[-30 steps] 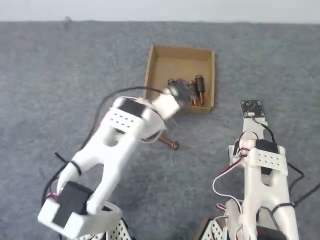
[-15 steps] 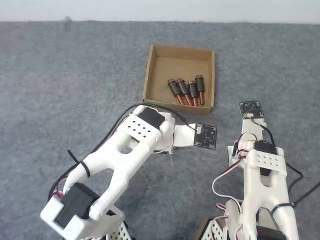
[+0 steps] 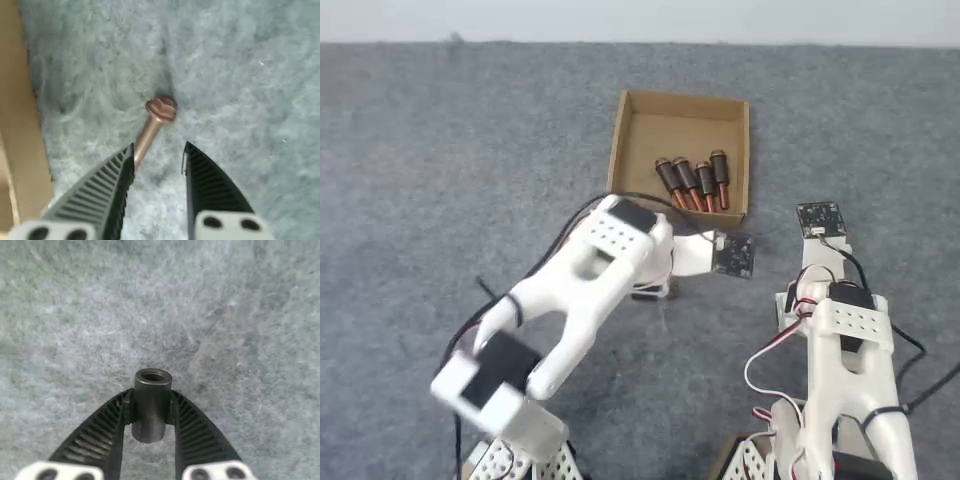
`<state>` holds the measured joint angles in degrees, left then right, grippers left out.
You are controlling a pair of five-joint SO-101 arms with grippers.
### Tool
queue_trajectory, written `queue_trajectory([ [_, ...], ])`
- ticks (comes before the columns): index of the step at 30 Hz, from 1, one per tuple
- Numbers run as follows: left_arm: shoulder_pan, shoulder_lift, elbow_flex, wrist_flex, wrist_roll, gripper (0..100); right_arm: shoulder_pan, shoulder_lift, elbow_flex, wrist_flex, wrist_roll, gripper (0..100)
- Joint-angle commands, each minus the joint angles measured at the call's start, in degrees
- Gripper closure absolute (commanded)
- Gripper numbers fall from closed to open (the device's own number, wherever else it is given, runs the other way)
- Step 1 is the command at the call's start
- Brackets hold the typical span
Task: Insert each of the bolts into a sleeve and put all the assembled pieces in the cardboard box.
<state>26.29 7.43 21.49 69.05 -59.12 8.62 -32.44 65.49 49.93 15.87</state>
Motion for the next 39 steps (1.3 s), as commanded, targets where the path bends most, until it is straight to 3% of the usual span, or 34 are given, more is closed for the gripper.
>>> queue_trajectory([
  [1,-0.2,3.9,-8.6,2.7,-0.3,85,0.2,-2.3,-0.4,-1.1,1.0,97.9],
  [16,0.4,15.6,-14.3,4.4,-0.1,88,0.2,-2.3,-0.4,-1.1,1.1,97.9],
  [23,4.0,16.2,-13.1,5.3,3.9,98,0.2,-2.3,-0.4,-1.1,1.1,97.9],
  [28,5.5,15.9,-12.3,7.1,6.8,99,0.2,-2.3,-0.4,-1.1,1.1,97.9],
  [32,5.5,15.6,-13.3,7.3,10.7,99,0.2,-2.3,-0.4,-1.2,1.1,97.9],
  [39,5.5,15.6,-20.4,15.1,26.8,99,0.2,-2.3,-0.4,-1.2,1.1,97.9],
])
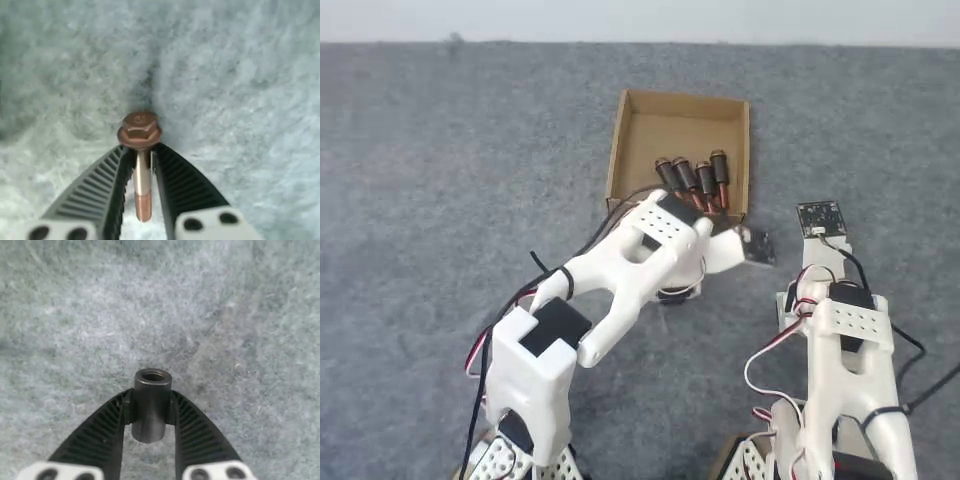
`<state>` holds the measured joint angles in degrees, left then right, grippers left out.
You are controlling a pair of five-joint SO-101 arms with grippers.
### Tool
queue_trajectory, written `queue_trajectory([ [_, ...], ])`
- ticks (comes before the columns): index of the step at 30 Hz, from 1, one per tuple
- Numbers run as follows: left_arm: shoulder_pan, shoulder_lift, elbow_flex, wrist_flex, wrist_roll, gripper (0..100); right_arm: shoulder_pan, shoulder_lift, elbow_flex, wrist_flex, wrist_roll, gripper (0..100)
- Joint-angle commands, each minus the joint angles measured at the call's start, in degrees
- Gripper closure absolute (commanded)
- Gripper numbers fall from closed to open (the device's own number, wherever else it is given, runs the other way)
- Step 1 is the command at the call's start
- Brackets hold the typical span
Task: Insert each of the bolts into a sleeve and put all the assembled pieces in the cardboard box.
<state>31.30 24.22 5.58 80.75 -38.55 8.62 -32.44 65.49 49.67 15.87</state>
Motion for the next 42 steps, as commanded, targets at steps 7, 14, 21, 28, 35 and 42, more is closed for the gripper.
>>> queue_trajectory([
  [7,-1.8,-1.2,-5.7,4.6,23.9,99,0.2,-2.3,-0.4,-0.9,1.1,97.9],
  [14,-8.6,-1.3,-6.4,3.3,30.9,99,0.2,-2.3,-0.4,-0.9,1.0,97.9],
  [21,-14.5,-10.6,-1.4,-2.3,32.1,99,0.2,-2.3,-0.4,-0.9,1.0,97.9],
  [28,-20.0,-18.5,11.8,-14.7,32.2,99,0.2,-2.3,-0.4,-0.9,1.0,97.9],
  [35,-31.4,-21.4,19.3,-22.2,32.3,99,0.2,-2.3,-0.4,-1.0,1.0,97.8],
  [42,-41.1,-23.9,27.2,-30.4,32.4,99,0.2,-2.3,-0.3,-2.1,0.7,97.8],
])
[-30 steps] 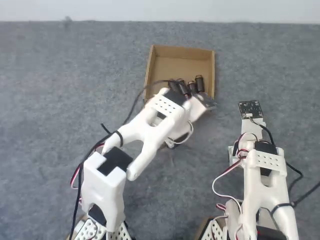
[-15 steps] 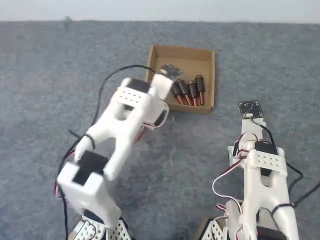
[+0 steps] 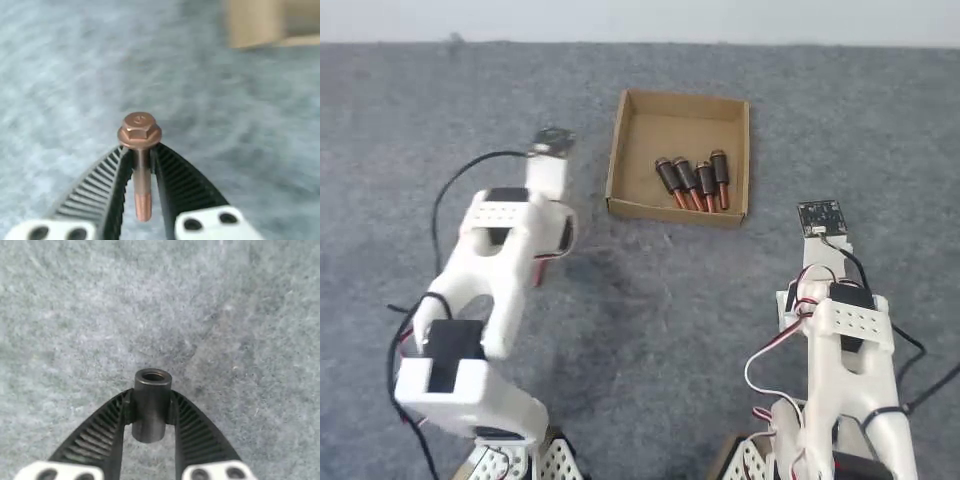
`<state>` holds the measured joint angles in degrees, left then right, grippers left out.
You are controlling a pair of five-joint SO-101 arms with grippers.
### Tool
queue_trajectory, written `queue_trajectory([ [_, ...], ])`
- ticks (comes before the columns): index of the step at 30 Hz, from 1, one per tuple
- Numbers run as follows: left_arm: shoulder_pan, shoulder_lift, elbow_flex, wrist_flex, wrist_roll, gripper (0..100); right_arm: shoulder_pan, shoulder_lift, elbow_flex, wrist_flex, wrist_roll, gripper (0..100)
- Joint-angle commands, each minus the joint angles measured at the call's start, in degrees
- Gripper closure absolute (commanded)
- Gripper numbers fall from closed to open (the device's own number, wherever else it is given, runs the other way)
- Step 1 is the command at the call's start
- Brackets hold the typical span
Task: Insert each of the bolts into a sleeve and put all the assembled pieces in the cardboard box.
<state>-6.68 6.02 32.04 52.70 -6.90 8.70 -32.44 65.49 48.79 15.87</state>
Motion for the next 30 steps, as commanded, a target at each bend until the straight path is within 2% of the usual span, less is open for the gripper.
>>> queue_trajectory([
  [1,-4.3,-6.4,1.6,-2.4,0.7,99,0.0,-2.3,-0.3,-1.3,0.7,97.7],
  [8,-11.0,-11.6,7.6,-3.5,5.9,99,-1.4,-2.3,-0.4,-10.8,0.7,97.8],
  [12,-10.8,-13.1,10.1,-6.7,6.1,99,-1.4,-2.2,-0.4,-18.4,0.7,97.8],
  [24,-11.0,-13.2,10.4,-7.1,6.0,99,-1.9,-2.2,-0.4,-43.8,1.1,97.6],
  [30,-11.1,-13.2,10.5,-7.2,6.0,99,-6.6,1.1,-0.6,-46.8,1.1,97.4],
])
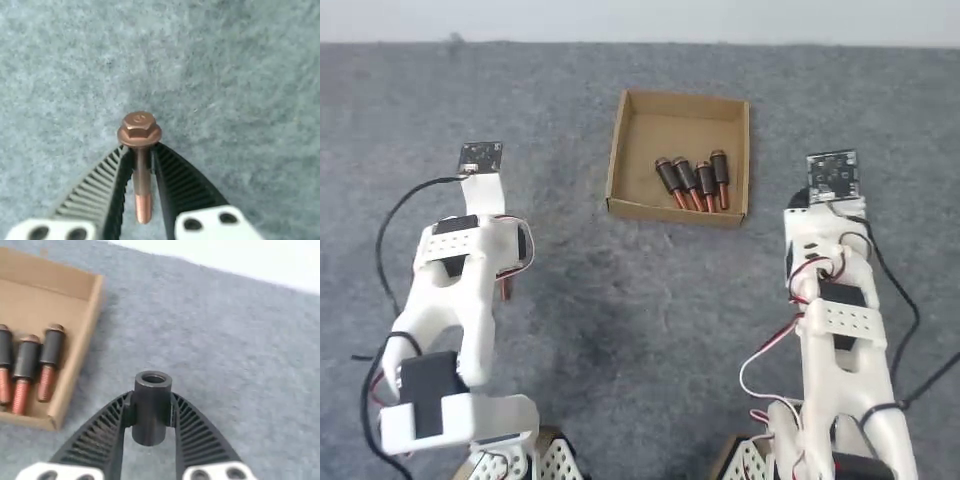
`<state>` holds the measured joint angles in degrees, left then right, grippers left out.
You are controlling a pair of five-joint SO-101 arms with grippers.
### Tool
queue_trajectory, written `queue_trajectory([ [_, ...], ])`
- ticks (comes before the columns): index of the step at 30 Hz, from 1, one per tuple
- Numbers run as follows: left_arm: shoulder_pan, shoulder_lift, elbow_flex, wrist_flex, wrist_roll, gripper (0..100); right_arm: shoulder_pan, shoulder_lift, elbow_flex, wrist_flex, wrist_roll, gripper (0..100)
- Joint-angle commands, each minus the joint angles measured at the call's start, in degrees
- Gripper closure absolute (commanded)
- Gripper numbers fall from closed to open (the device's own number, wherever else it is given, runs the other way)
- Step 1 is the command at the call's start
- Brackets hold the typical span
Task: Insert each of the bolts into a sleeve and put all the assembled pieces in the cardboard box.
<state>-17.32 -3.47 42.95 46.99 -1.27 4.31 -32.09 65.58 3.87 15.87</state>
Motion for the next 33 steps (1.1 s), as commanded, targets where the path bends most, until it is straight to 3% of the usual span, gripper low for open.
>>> queue_trajectory([
  [1,-0.5,-3.7,-0.4,-1.5,0.4,99,-2.9,2.0,-0.7,-1.9,1.2,97.4],
  [8,-0.5,-3.7,-0.4,-1.5,0.4,99,-4.8,11.0,-1.7,-7.3,0.9,97.4],
  [23,-0.5,-3.7,-0.3,-1.5,0.4,99,-4.9,45.4,-21.4,-47.6,0.6,97.4],
  [33,-0.5,-3.7,-0.4,-1.5,0.4,99,-5.0,61.7,-34.4,-63.9,0.6,97.9],
])
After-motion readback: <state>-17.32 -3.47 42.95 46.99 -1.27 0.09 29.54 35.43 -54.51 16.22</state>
